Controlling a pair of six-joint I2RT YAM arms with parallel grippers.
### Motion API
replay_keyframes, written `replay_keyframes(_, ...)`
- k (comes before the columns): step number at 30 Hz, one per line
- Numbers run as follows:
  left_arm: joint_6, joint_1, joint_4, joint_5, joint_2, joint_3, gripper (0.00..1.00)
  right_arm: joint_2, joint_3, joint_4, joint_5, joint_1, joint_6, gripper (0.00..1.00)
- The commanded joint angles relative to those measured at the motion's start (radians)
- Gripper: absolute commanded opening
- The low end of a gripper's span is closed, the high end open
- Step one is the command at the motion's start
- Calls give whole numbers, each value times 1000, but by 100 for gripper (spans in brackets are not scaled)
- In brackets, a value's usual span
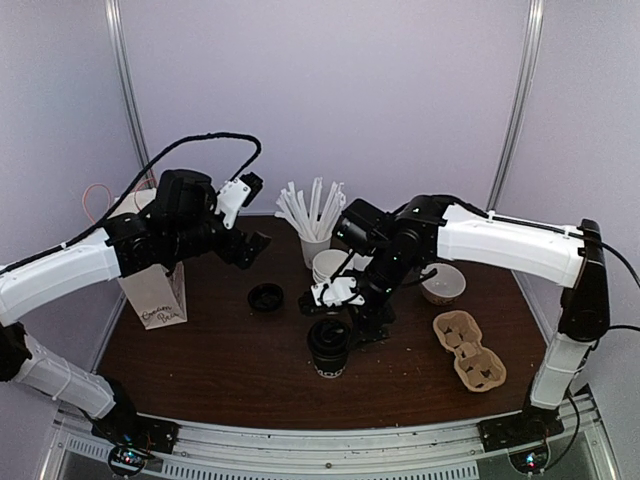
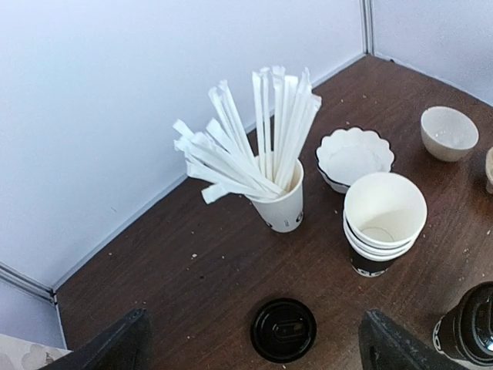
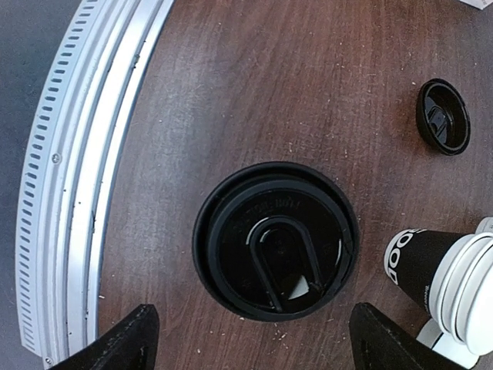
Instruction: Pack the takeout coffee
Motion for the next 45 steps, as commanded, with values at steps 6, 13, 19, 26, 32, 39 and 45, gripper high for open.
replay_keyframes(6, 2, 0, 75, -30, -58, 6, 97, 109, 134, -50, 45, 3, 30, 99)
replay_keyframes(13, 14, 0, 67, -12, -67, 8, 98, 183, 203, -125, 1, 5, 24, 100)
replay_keyframes(19, 15, 0, 62, 3, -70, 9, 98, 240, 255, -178, -10, 7, 22, 100)
replay_keyframes(26, 16, 0, 61, 10, -63, 9, 98, 237, 239, -172, 32, 36, 16, 99)
replay_keyframes(32, 16, 0, 63, 5, -59, 6, 98, 232, 215, -136, 105, 66, 34, 90)
replay_keyframes(39, 10, 0, 58, 7, -44, 9, 98, 205, 208, -100, 159, 66, 71, 79)
replay_keyframes(45, 11, 0, 56, 4, -38, 11, 98, 146, 172, -114, 183, 62, 76, 77)
